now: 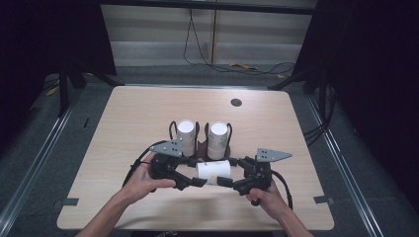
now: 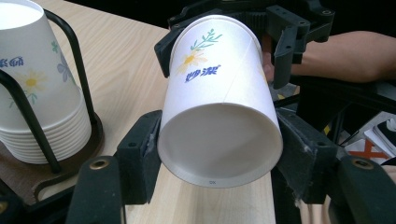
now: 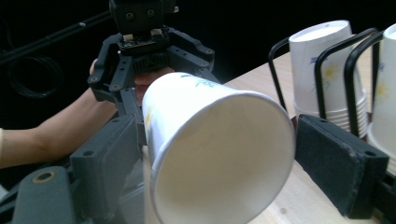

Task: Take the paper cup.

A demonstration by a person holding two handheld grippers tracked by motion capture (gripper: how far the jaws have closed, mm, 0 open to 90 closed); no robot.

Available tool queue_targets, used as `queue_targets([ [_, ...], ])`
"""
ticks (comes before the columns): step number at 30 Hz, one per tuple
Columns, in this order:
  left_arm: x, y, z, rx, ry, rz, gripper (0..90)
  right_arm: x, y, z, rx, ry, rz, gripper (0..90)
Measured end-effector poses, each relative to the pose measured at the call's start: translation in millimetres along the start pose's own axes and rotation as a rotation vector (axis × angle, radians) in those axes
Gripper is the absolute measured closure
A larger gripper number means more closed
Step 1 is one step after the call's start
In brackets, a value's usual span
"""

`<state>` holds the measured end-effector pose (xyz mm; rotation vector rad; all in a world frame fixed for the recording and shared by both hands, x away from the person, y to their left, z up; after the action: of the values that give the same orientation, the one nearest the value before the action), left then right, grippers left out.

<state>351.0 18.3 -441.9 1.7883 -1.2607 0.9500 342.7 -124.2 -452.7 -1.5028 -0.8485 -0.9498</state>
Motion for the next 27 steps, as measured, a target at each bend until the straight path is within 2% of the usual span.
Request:
queue_targets([
  [6, 0.6, 2.0, 0.6, -0.009, 0.002, 0.002, 36.7, -2.7, 0.1, 2.3, 0.042, -0.009, 0.027, 15.6],
  [14, -0.2, 2.4, 0.2, -0.03, 0.002, -0.006, 36.8, -3.8, 0.4, 2.1, 0.072, -0.014, 0.041, 22.0],
  [20, -1.7, 1.7, 0.4, -0.045, -0.001, -0.015, 36.8, -2.7, -0.2, -0.7, 0.085, -0.007, 0.035, 26.1],
  [27, -5.3, -0.7, 2.1, -0.042, -0.015, -0.028, 34.6, -2.2, -1.4, -2.3, 0.094, -0.01, 0.027, 30.9],
])
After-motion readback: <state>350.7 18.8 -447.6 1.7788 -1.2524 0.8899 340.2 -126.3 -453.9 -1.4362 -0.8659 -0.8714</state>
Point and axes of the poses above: each handheld gripper's, and its own axes: z roughly forward along the jaws, x roughly out of its top, y roughly to its right, the point moved 8 cm from there along z, roughly forward along the jaws, and after that the axes turned 12 degrees about x, right-handed, at the moved point
